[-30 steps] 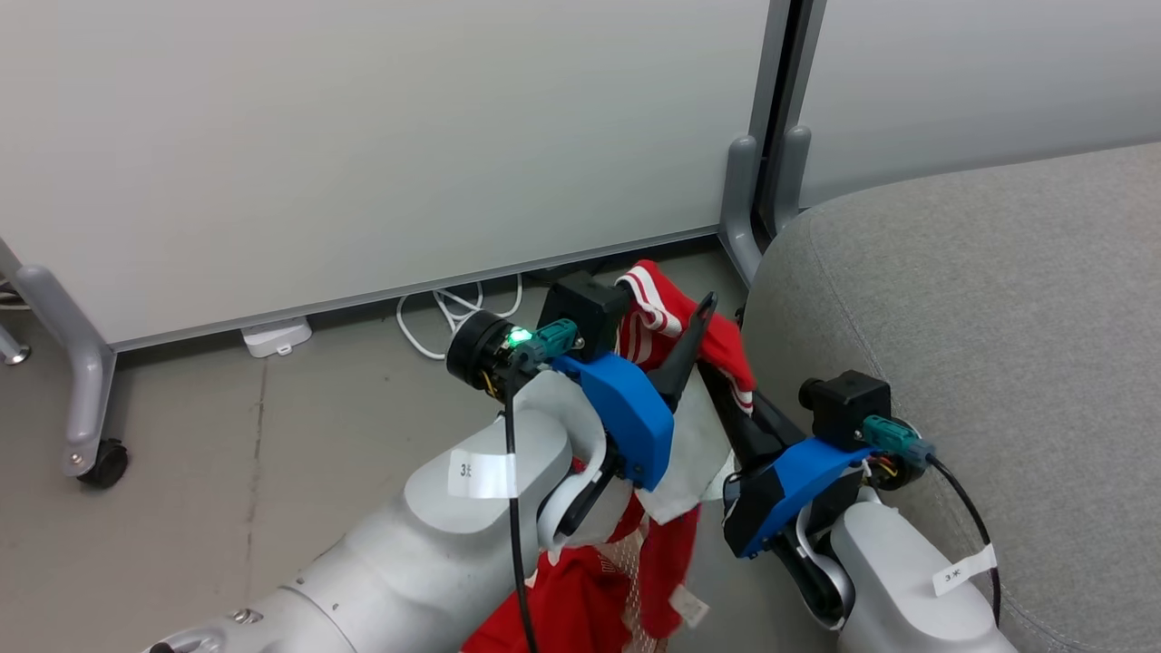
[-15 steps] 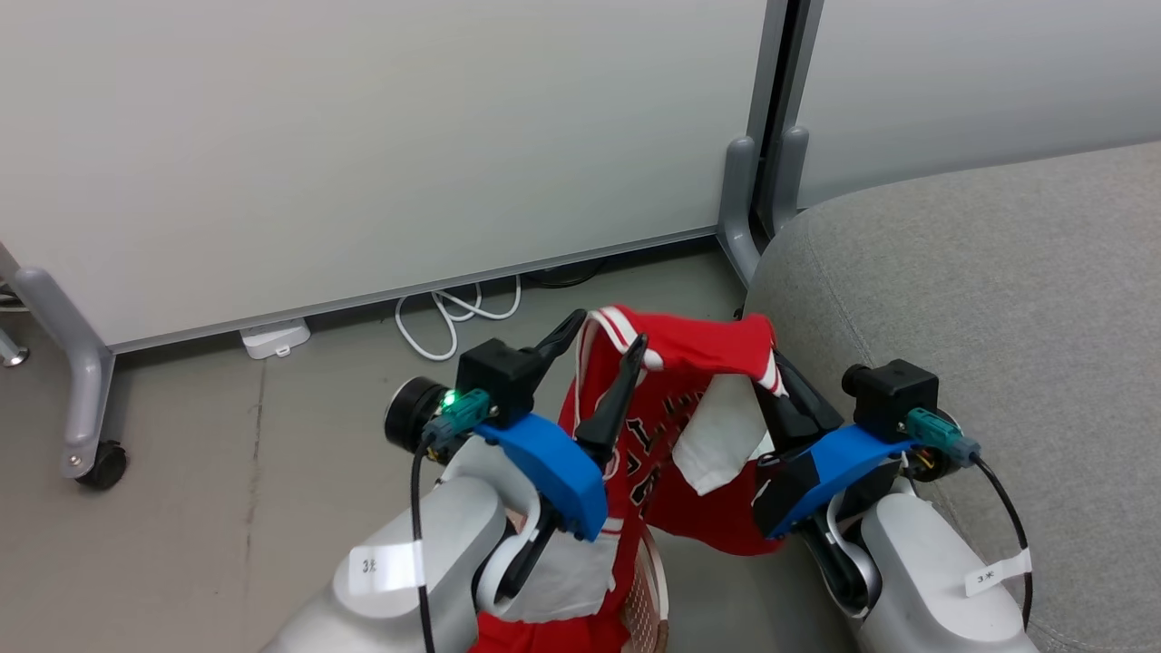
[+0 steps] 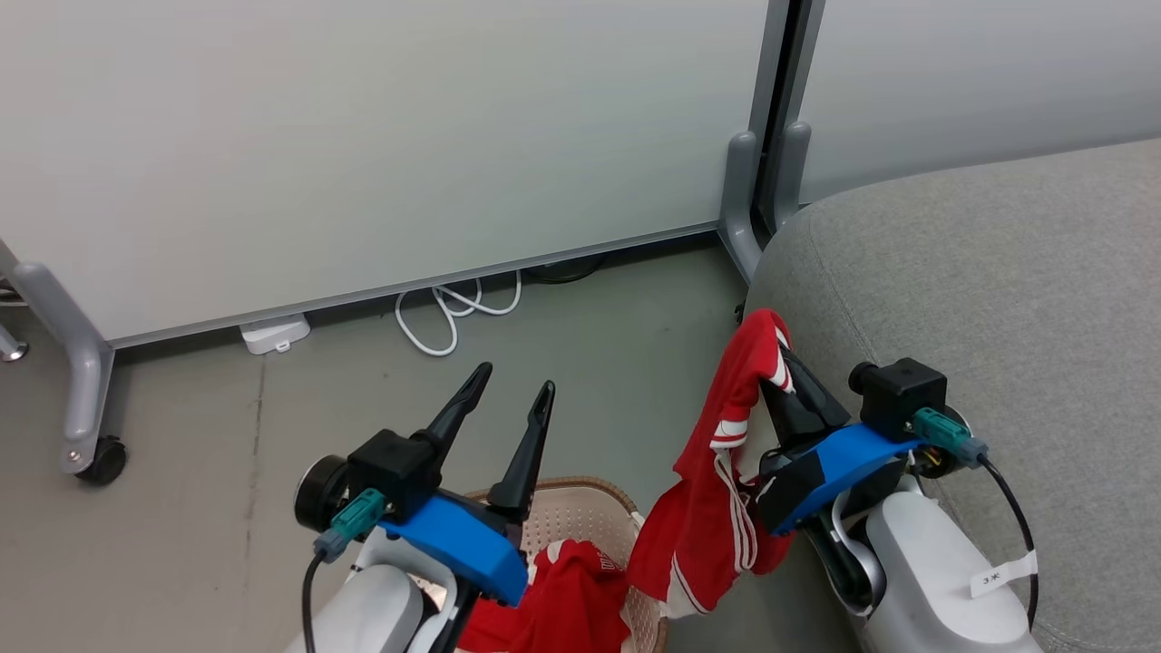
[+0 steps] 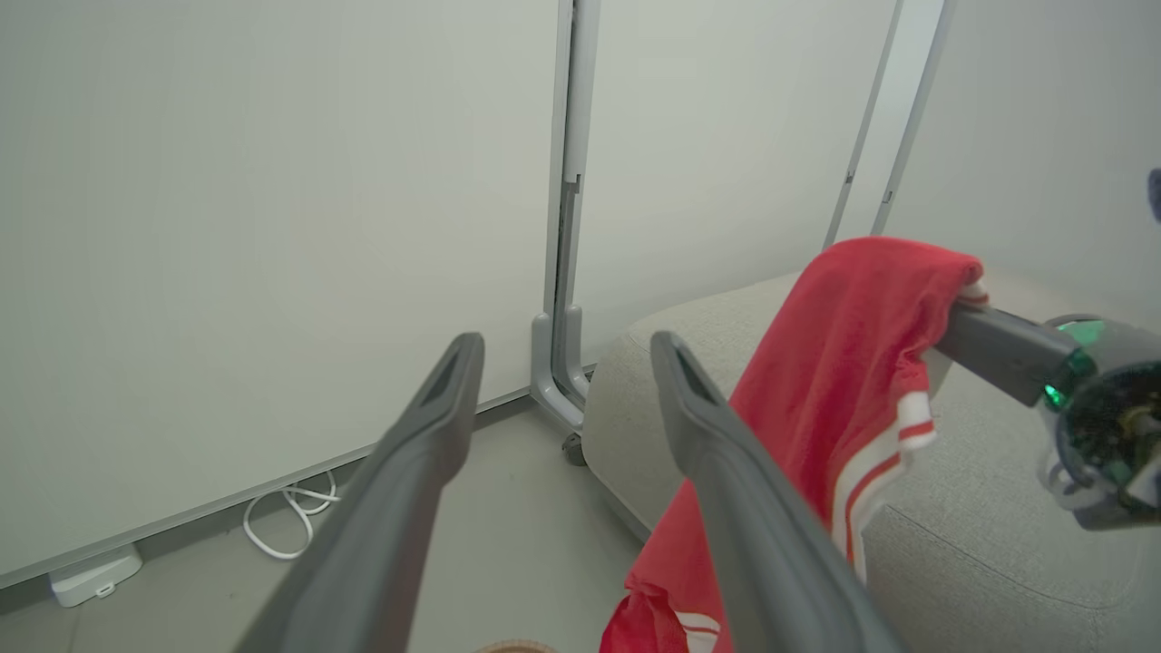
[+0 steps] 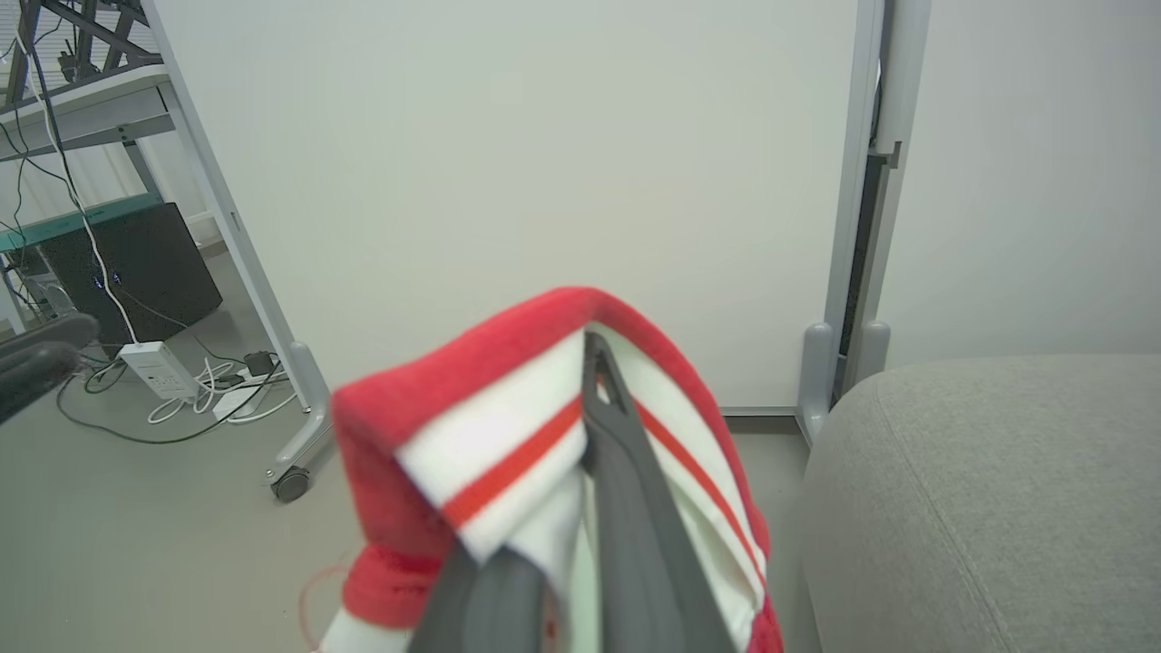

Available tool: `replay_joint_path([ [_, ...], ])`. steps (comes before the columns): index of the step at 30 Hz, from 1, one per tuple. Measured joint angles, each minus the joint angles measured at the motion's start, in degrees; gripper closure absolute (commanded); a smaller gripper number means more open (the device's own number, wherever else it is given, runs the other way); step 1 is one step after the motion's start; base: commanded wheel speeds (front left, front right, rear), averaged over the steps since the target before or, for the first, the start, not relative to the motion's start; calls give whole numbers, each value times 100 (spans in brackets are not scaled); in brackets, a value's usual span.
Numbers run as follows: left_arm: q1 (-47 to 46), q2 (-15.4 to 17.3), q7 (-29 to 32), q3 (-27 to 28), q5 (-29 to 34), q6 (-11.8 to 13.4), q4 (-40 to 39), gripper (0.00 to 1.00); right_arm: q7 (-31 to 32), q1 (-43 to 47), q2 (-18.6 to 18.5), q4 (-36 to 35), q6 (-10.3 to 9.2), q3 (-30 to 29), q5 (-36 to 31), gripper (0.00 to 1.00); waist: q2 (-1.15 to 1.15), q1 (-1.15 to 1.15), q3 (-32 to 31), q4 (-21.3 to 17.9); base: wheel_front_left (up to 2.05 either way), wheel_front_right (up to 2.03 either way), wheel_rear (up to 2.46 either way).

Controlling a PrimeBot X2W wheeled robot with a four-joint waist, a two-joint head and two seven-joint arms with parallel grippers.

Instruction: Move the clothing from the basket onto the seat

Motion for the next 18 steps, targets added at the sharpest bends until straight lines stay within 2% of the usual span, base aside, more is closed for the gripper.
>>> replay_joint_path([
  [8,683,-180,0,987,594,-242,-211,0,0,0,0,-40,0,-29,0,100,0,0,16,-9,0,0,0],
  [18,1049,-427,0,1567,1102,-457,-175,0,1,14,0,-76,0,-78,-20,100,0,0,43,-9,0,0,0],
])
